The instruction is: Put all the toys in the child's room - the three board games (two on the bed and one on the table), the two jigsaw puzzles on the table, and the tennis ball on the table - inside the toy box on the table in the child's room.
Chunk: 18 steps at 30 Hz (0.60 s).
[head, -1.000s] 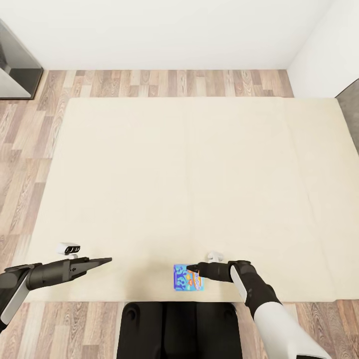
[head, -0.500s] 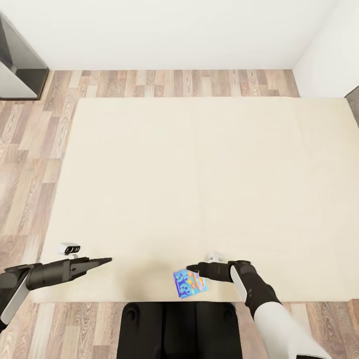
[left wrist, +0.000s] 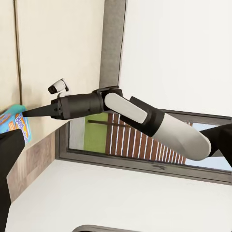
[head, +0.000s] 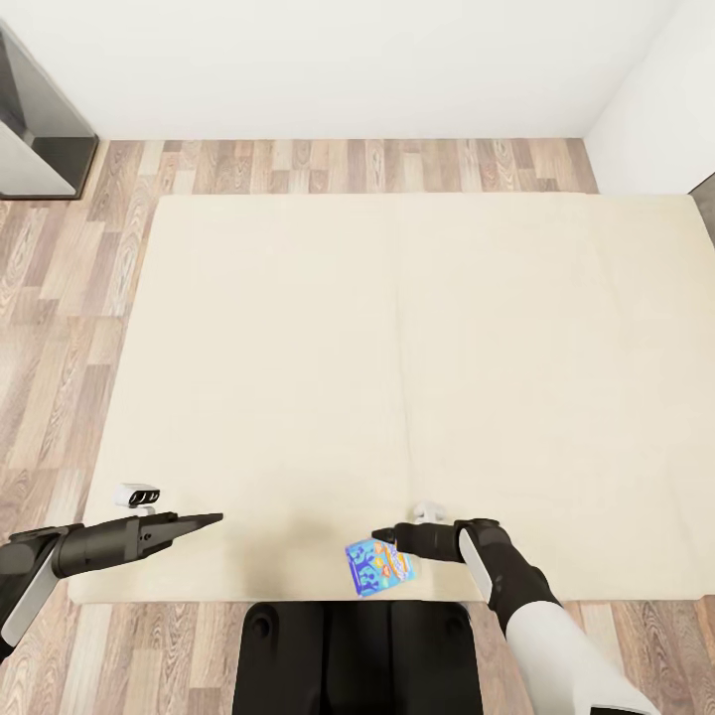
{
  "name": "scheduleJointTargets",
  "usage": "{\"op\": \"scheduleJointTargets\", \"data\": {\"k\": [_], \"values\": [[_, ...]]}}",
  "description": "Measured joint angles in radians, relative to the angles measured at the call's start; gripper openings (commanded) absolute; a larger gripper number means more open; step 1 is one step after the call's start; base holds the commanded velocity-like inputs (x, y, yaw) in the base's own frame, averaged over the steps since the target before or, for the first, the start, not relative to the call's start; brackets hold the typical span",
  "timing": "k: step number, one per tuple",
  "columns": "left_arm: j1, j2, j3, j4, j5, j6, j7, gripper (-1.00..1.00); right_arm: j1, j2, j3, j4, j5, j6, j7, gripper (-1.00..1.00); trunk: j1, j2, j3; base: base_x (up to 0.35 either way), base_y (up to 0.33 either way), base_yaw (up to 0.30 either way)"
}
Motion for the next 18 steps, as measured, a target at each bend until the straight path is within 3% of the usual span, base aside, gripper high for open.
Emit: {"op": "scheduleJointTargets", "data": {"k": [18], "values": [[0.0,0.0,0.0,0.0,0.0,0.0,0.0,1.0,0.004,-0.003,0.006,0.003,0.003,0.02,0.001,1.0,0.0,0.0,0.0,0.0,0.0,0.0]]}}
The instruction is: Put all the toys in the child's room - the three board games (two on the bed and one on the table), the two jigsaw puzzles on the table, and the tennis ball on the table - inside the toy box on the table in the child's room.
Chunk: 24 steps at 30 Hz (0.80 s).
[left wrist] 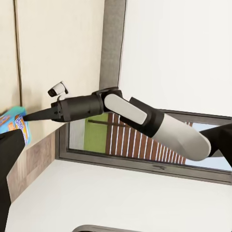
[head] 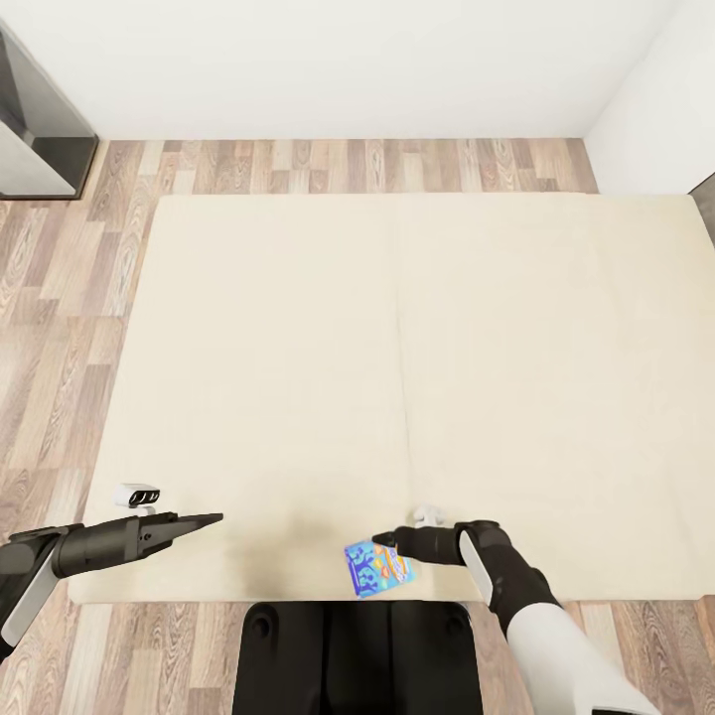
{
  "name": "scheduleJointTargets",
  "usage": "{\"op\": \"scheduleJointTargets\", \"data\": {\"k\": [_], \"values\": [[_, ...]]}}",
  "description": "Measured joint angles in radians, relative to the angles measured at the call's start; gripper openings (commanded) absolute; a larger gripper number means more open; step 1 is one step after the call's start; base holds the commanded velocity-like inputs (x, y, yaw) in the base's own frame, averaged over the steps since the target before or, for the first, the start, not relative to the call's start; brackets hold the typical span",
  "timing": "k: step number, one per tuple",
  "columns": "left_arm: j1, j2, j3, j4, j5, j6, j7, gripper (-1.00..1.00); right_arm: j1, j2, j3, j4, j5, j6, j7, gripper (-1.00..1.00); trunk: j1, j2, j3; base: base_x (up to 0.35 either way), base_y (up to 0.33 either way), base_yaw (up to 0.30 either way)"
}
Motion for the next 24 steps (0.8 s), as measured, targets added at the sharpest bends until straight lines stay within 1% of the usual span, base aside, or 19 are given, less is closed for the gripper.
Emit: {"op": "scheduleJointTargets", "data": {"k": [6,12,15,24], "values": [[0.0,0.0,0.0,0.0,0.0,0.0,0.0,1.0,0.007,-0.002,0.004,0.01,0.0,0.001,0.001,1.0,0.0,0.0,0.0,0.0,0.0,0.0],[0.0,0.0,0.0,0.0,0.0,0.0,0.0,1.0,0.007,-0.006,0.055,0.059,-0.001,0.001,0.0,1.0,0.0,0.0,0.0,0.0,0.0,0.0],[0.0,0.0,0.0,0.0,0.0,0.0,0.0,1.0,0.008,-0.006,0.067,0.065,-0.002,0.001,0.0,1.0,0.0,0.0,0.0,0.0,0.0,0.0],[0.0,0.0,0.0,0.0,0.0,0.0,0.0,1.0,0.008,-0.005,0.075,0.076,-0.003,0.001,0.001,1.0,0.0,0.0,0.0,0.0,0.0,0.0]]}}
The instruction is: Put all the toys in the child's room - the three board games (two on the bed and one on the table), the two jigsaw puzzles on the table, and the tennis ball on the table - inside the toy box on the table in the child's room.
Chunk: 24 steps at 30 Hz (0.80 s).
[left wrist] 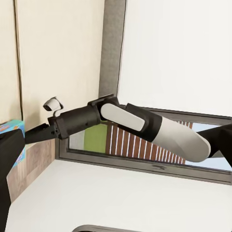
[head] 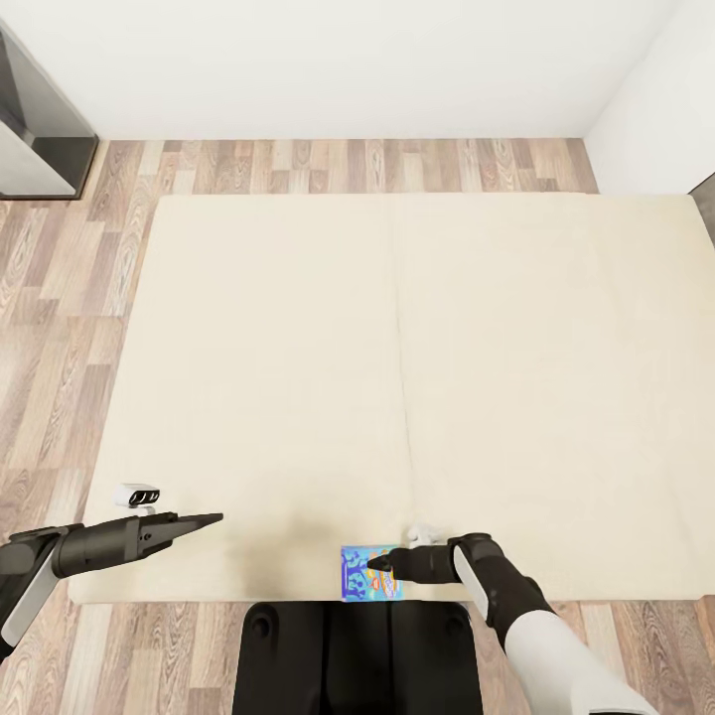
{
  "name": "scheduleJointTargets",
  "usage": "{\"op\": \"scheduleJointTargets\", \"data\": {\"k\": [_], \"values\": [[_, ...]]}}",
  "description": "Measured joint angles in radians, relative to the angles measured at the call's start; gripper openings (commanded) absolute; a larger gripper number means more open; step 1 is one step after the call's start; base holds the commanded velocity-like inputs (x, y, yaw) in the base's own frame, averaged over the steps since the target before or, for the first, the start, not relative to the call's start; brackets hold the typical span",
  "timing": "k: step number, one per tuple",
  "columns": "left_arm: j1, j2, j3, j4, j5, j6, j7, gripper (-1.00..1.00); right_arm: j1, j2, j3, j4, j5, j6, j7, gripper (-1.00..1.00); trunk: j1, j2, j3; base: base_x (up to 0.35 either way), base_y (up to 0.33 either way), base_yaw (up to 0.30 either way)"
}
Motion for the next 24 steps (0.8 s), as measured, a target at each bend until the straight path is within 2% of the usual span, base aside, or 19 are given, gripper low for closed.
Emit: {"op": "scheduleJointTargets", "data": {"k": [24], "values": [[0.0,0.0,0.0,0.0,0.0,0.0,0.0,1.0,0.0,0.007,-0.003,0.0,0.001,-0.013,-0.001,1.0,0.0,0.0,0.0,0.0,0.0,0.0]]}}
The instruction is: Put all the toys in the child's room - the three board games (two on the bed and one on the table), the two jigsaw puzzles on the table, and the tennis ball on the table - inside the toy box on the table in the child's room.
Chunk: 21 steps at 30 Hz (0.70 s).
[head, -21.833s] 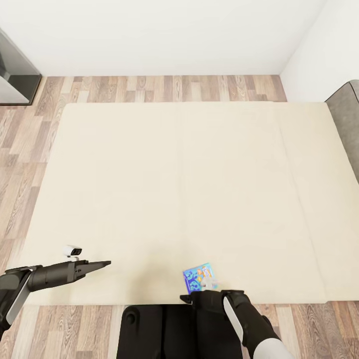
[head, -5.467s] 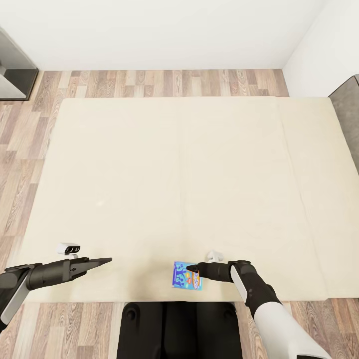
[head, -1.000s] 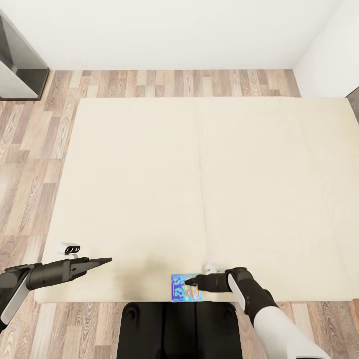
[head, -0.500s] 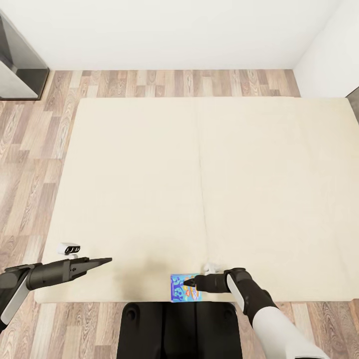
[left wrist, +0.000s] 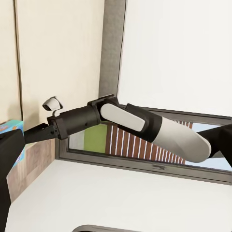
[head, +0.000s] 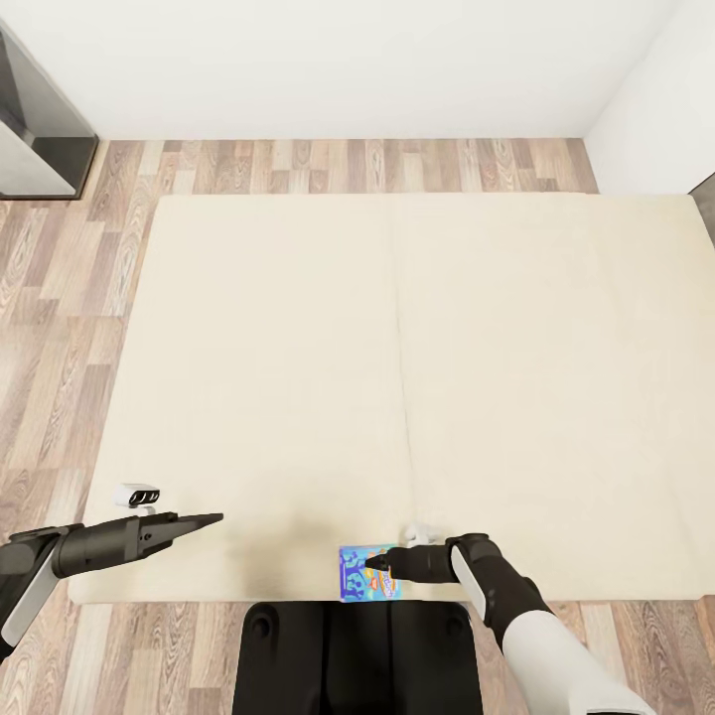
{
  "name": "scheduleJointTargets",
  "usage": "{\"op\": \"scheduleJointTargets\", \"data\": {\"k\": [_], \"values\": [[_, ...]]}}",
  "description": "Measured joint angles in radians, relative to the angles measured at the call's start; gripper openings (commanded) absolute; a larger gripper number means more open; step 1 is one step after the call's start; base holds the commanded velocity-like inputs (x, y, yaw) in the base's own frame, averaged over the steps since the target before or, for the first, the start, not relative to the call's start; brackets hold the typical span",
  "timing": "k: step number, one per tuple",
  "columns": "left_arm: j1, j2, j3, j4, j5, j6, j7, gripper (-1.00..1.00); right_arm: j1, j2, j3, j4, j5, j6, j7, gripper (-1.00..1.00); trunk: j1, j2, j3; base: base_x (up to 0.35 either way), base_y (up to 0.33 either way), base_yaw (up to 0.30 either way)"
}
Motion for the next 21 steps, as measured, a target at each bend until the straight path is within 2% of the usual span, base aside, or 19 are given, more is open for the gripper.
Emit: {"op": "scheduleJointTargets", "data": {"k": [21], "values": [[0.0,0.0,0.0,0.0,-0.001,0.0,0.0,1.0,0.0,-0.001,-0.002,0.0,-0.004,-0.004,0.0,1.0,0.0,0.0,0.0,0.0,0.001,0.0]]}}
